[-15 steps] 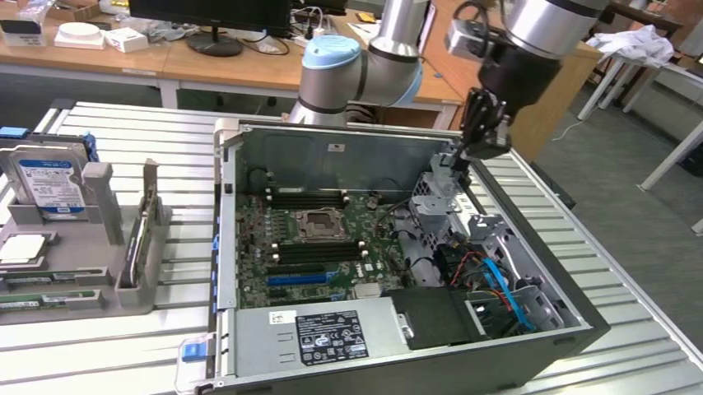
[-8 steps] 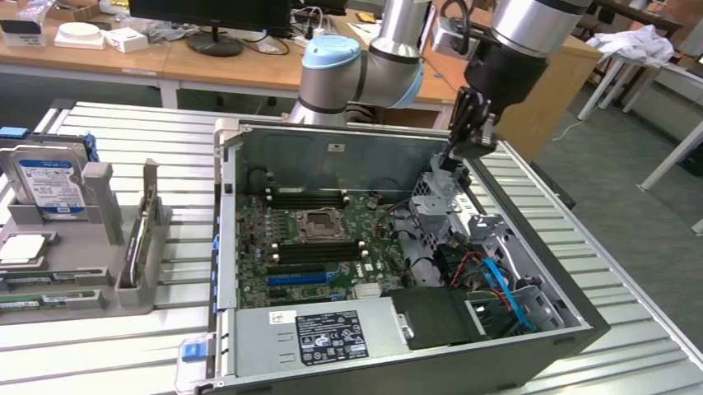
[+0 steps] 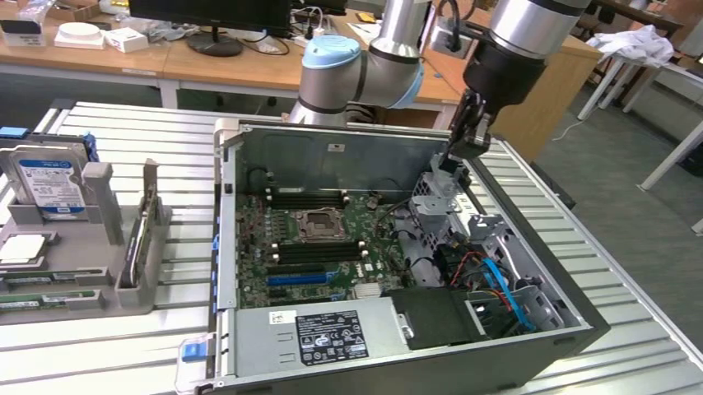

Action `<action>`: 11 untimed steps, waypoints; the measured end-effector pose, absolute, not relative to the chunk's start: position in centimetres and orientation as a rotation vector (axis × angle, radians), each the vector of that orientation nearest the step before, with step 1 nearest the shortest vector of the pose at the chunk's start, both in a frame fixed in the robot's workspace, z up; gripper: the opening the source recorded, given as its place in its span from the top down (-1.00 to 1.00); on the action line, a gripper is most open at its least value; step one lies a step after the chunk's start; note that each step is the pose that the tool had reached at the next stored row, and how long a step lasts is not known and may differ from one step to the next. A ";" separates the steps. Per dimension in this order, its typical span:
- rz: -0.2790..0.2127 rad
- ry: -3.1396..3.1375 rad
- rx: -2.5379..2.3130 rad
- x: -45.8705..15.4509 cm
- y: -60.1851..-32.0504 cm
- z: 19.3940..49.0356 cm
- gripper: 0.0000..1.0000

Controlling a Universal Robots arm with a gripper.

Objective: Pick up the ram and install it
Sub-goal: 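Insert the ram into the slot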

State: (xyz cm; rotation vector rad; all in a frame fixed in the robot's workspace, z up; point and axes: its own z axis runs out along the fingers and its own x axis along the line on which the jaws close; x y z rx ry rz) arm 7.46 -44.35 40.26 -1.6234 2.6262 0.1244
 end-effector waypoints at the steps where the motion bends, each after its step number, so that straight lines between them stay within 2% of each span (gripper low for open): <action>1: 0.124 2.640 -1.599 7.5 -44.4 40.2 0.80; 11: 0.130 2.745 -1.439 7.5 -44.4 40.1 0.80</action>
